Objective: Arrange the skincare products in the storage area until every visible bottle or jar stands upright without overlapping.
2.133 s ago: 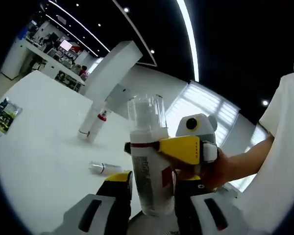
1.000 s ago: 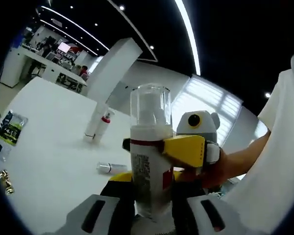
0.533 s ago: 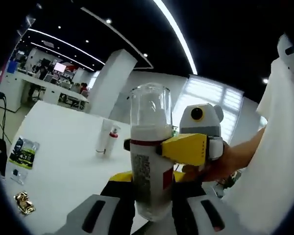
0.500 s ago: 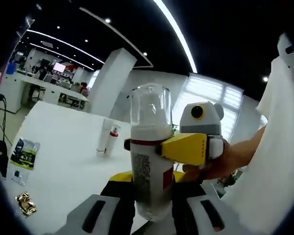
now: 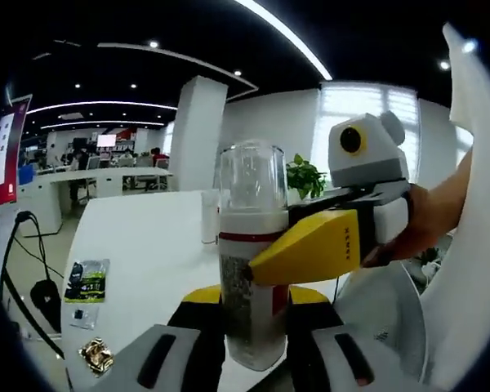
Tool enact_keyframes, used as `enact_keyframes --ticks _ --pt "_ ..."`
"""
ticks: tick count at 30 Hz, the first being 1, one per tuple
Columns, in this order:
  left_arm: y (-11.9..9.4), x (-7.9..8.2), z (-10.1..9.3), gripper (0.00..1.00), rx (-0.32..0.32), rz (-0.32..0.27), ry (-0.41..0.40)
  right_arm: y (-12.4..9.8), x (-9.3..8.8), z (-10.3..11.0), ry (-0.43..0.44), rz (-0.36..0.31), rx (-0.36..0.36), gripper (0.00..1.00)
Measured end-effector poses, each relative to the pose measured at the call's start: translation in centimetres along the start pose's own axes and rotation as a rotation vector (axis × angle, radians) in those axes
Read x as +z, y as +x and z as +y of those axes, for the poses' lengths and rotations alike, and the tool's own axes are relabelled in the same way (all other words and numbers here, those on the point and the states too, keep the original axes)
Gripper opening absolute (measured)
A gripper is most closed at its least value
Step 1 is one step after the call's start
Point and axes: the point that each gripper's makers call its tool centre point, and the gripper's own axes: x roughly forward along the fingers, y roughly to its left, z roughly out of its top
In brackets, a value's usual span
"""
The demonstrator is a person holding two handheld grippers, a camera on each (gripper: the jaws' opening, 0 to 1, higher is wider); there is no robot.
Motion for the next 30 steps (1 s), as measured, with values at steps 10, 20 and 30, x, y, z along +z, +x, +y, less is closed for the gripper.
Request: enact_keyframes --ticks 10,20,30 --pt "0.9 -1.3 0.5 0.27 0.041 0.050 0.078 -0.3 -1.7 -1.5 0.016 0.059 -0.035 0.25" --pt "0.8 -1.2 1.1 0.27 0.058 0.034 0.011 -0.4 -2.3 -1.5 0.053 0.057 -0.040 0.26" --pt "1.2 -2.1 1.2 0.27 0.067 0.082 0.031 -1.0 -2.2 -2.0 0.067 0.061 -0.035 0.28"
